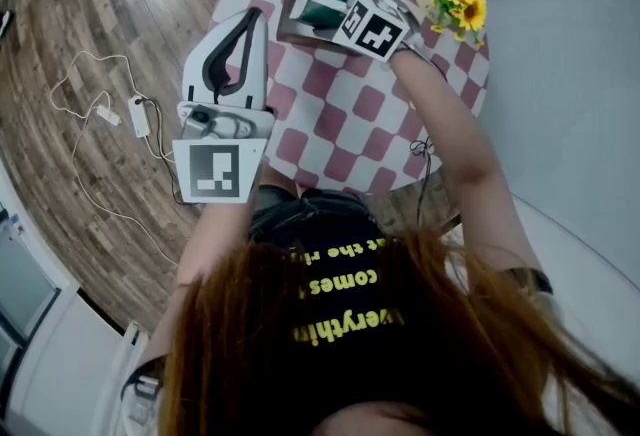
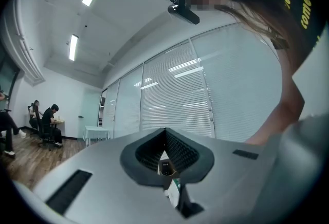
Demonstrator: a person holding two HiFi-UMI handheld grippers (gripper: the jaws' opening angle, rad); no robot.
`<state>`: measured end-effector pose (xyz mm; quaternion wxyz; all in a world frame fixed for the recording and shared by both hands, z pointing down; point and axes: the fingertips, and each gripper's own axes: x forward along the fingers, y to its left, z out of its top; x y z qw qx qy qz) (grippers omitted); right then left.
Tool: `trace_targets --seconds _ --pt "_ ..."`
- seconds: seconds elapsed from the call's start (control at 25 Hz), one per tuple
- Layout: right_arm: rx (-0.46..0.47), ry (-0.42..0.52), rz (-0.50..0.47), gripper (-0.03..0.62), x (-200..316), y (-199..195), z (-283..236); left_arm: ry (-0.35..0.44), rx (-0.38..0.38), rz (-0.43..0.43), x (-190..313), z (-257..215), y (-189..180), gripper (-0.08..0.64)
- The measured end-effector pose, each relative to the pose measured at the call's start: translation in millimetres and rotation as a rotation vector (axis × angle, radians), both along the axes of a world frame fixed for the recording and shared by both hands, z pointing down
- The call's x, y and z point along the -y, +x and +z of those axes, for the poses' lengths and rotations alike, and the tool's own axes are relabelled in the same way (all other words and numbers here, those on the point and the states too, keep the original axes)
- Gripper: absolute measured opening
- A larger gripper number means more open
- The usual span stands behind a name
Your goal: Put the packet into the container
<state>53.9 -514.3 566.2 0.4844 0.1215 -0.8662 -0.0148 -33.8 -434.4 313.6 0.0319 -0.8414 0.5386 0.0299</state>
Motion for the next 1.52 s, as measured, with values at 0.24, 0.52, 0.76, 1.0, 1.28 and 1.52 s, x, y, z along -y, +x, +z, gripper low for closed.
trace_targets --seconds 0.24,0.52,0.76,1.0,1.28,1.52 --pt "-0.059 -0.071 -0.056 0.385 -4 -7 29 -0.003 0.008 -0.022 -4 3 -8 0.002" --pt "-0.067 -0.117 -0.047 0.391 -5 -11 44 -0.024 0.016 -0.032 -11 8 -12 0.002" --pt "-0.088 -0.112 -0.081 0.391 -5 -11 44 -0.031 0.013 -0.04 -15 11 -14 0.002" --pt "-0.156 -0.09 -0.104 0.365 -7 -2 41 -0.034 0.01 -0.043 -19 12 -16 0.002" --pt "-0.187 -0.106 -0.077 0.368 -5 4 45 -0.029 0.009 -0.045 -20 10 -17 0.002" --pt "-0.163 -0.093 -0.079 0.394 -3 3 37 -0.025 0.007 -0.059 -22 10 -19 0.002"
